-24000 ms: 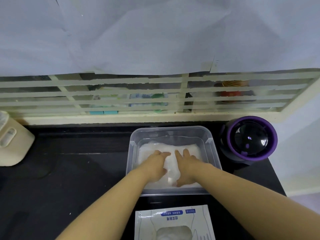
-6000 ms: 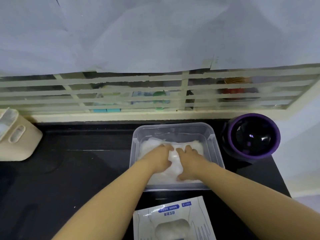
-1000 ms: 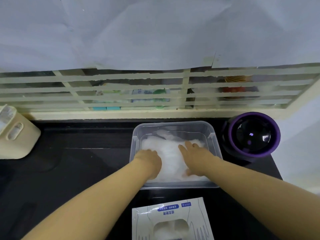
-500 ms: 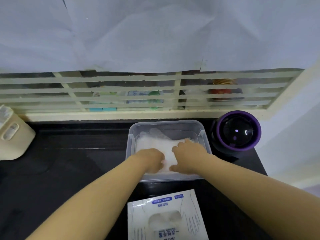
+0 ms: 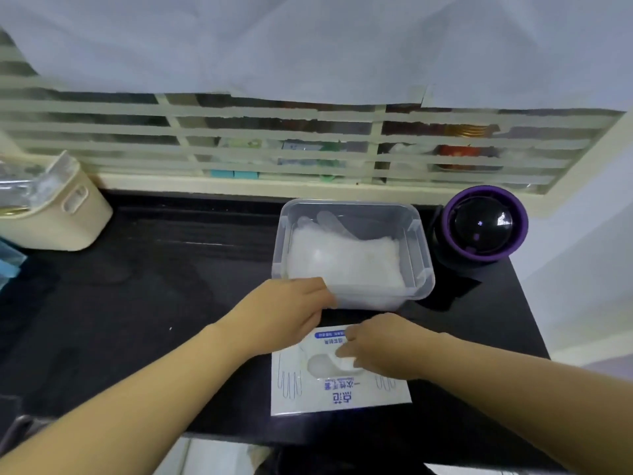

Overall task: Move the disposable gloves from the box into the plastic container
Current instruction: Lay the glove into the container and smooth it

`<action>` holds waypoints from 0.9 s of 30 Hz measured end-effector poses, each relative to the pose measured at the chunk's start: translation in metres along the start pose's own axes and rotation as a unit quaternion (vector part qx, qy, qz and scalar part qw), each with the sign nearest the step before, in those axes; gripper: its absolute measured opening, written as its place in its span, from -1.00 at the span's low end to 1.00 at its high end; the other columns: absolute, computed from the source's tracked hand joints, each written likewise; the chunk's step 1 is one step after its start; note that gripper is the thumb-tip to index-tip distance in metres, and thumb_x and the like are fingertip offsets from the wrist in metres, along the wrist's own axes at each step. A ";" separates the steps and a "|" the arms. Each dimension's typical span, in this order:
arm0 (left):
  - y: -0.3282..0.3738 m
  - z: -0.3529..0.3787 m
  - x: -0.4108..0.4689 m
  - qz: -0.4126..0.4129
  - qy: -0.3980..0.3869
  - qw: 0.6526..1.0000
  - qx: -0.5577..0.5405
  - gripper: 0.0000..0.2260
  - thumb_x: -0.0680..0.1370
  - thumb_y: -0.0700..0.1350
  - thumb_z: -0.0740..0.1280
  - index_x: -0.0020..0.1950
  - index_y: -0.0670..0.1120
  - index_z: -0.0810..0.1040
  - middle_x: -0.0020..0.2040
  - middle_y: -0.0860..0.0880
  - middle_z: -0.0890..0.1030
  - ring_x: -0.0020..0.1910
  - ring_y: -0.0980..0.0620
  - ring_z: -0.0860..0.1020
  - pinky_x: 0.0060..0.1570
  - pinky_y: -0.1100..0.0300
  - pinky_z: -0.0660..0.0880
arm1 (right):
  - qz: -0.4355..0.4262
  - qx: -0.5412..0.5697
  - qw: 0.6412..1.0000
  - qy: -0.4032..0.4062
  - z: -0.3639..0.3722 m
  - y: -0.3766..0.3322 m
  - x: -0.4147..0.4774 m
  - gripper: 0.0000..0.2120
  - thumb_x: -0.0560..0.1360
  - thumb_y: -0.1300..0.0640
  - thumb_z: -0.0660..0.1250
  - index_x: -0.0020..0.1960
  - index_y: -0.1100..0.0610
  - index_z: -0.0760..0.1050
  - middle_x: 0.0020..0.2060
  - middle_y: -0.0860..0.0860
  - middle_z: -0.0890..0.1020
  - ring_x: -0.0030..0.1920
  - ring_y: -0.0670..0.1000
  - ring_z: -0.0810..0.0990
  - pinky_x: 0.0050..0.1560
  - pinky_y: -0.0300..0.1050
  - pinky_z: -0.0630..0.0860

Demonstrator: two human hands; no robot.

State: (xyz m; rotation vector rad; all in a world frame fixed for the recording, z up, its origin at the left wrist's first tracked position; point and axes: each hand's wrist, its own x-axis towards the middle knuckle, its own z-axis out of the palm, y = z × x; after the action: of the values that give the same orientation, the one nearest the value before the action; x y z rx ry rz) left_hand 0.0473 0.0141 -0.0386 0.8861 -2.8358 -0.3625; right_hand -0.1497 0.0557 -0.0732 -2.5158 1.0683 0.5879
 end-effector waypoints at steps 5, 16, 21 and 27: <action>0.005 0.040 -0.042 -0.051 -0.101 0.994 -0.002 -0.56 0.56 0.18 0.18 0.40 0.07 0.43 0.25 0.04 0.51 0.14 0.01 0.54 0.12 0.05 0.51 | -0.091 -0.075 0.992 0.043 0.025 -0.007 0.019 -0.59 0.62 0.11 0.16 0.44 -0.09 0.24 0.04 0.09 0.50 -0.17 0.17 0.55 -0.31 -0.02 0.35; 0.012 0.060 -0.055 -0.171 -0.279 0.943 0.055 0.01 0.39 0.31 0.40 0.60 0.01 -0.14 0.61 -0.04 -0.13 0.57 -0.11 -0.07 0.52 -0.07 -0.03 | -0.033 -0.132 0.991 0.010 0.022 -0.024 0.026 -0.82 0.58 0.24 0.18 0.14 0.11 0.48 0.00 0.05 0.53 -0.14 0.11 0.51 -0.23 -0.06 0.31; 0.013 0.057 -0.057 -0.172 -0.274 0.944 0.057 -0.01 0.40 0.30 0.40 0.60 0.01 -0.14 0.61 -0.03 -0.11 0.57 -0.09 -0.06 0.51 -0.07 -0.08 | -0.052 -0.085 0.994 0.036 0.007 -0.018 -0.001 -0.87 0.57 0.22 0.19 0.01 0.08 0.51 -0.06 -0.03 0.50 -0.17 0.08 0.51 -0.20 0.00 0.47; 0.015 0.049 -0.052 -0.165 -0.290 0.940 0.064 0.00 0.38 0.31 0.42 0.60 0.04 -0.12 0.61 -0.02 -0.07 0.56 -0.10 -0.03 0.51 -0.13 -0.09 | 0.032 0.138 0.969 0.204 -0.052 -0.010 -0.040 -0.85 0.62 0.05 0.15 -0.02 -0.01 0.49 -0.10 -0.18 0.43 -0.10 -0.15 0.49 -0.04 -0.27 0.43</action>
State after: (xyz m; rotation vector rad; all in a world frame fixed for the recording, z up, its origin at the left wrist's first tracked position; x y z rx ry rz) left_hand 0.0713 0.0648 -0.0855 1.5115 -3.2546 -0.5661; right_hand -0.1551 0.0622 -0.0074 -2.4113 1.2730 -0.0745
